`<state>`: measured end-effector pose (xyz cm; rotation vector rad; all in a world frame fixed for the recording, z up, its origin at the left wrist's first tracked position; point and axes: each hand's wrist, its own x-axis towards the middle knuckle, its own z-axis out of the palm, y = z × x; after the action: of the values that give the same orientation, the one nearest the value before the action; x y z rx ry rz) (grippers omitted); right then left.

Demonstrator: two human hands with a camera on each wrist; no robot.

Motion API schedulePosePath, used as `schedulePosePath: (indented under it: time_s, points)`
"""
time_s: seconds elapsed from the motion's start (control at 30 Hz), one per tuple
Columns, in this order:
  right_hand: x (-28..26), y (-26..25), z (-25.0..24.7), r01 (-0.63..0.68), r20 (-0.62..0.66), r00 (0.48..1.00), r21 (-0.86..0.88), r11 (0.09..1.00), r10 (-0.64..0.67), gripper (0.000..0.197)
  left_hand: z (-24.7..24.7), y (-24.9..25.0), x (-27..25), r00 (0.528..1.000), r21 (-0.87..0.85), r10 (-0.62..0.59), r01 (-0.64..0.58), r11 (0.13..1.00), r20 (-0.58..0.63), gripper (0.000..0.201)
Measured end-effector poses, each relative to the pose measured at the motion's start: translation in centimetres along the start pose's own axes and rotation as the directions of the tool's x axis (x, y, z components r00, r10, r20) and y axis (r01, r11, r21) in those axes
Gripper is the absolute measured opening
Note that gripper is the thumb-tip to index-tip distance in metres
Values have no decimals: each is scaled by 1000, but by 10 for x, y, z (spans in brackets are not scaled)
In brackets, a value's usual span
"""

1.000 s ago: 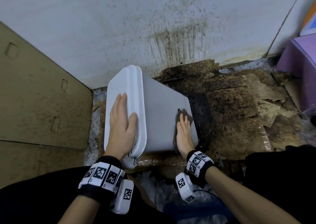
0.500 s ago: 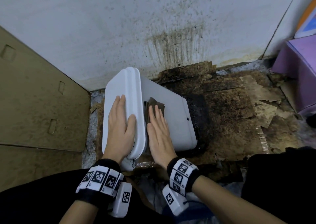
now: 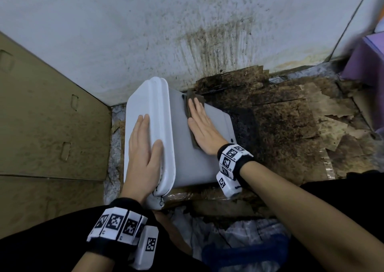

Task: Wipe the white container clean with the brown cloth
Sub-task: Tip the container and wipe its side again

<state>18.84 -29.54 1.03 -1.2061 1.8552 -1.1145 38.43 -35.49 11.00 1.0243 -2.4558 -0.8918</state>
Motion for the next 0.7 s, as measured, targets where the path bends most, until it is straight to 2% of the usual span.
schedulePosePath:
  time_s: [0.17, 0.23, 0.33, 0.5, 0.6, 0.7]
  points:
    - [1, 32, -19, -228, 10, 974, -41, 973, 228, 52, 0, 5, -1, 1000, -28, -5, 6, 1000, 10, 61]
    - [-2, 45, -29, -360, 2, 933, -9, 933, 360, 51, 0, 7, -1, 1000, -29, 0, 0, 1000, 9, 62]
    - [-6, 50, -44, -475, 113, 873, -30, 880, 475, 48, 2, 7, -1, 1000, -25, 1, -1, 1000, 5, 64]
    - [1, 49, -35, -493, 62, 870, 89, 865, 490, 53, 3, 7, -1, 1000, -16, -11, 11, 1000, 13, 65]
    - [7, 52, -21, -491, 82, 871, 151, 858, 484, 56, 1, 5, -1, 1000, -25, -12, 13, 1000, 10, 63]
    - [4, 25, -16, -417, 62, 907, 258, 871, 416, 55, 3, 6, 0, 1000, -17, -5, 5, 1000, 6, 62]
